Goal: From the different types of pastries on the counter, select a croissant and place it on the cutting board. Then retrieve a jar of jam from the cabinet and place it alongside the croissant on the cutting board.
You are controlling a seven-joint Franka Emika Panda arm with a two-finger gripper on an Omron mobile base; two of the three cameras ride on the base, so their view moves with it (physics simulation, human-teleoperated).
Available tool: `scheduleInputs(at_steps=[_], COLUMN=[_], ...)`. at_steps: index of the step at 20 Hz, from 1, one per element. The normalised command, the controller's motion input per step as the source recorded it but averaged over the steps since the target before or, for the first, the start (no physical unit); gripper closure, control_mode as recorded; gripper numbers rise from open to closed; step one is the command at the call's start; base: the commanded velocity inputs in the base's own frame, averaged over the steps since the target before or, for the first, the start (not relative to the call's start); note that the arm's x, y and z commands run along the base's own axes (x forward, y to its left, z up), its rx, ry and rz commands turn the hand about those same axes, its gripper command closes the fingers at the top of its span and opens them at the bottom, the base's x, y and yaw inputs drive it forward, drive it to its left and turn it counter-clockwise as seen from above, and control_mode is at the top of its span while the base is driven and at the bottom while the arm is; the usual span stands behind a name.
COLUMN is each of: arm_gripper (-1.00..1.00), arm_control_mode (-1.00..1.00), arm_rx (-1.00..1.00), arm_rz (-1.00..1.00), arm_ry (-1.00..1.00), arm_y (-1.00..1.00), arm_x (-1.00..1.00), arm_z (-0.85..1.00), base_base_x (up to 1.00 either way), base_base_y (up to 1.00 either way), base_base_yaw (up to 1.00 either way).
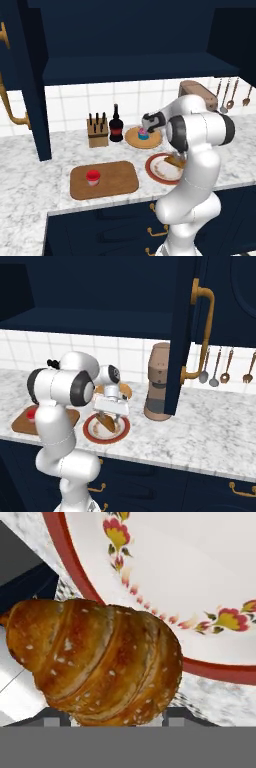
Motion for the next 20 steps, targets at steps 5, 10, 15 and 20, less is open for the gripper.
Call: scheduleInputs(at_steps=[5,10,15,20], arm_gripper=[1.0,1.0,1.0,1.0], arm_control_mode=[-1.0,-1.0,-1.0,-1.0], arm_rx=[0.08,0.0,0.0,0.0], arm_rz=[0.02,-0.01,-0.06,-0.01], arm_ry=[-0.08,-0.16,-0.13,-0.03], arm_y=[0.55,0.77,0.62,0.63], arm_x=[-0.17,-0.31,-0.08,0.12], arm_z=[0.45,0.01,0.13,0.05], base_base_x=[0.0,0.0,0.0,0.0], base_base_y=[0.0,0.0,0.0,0.0], base_base_yaw=[0.0,0.0,0.0,0.0])
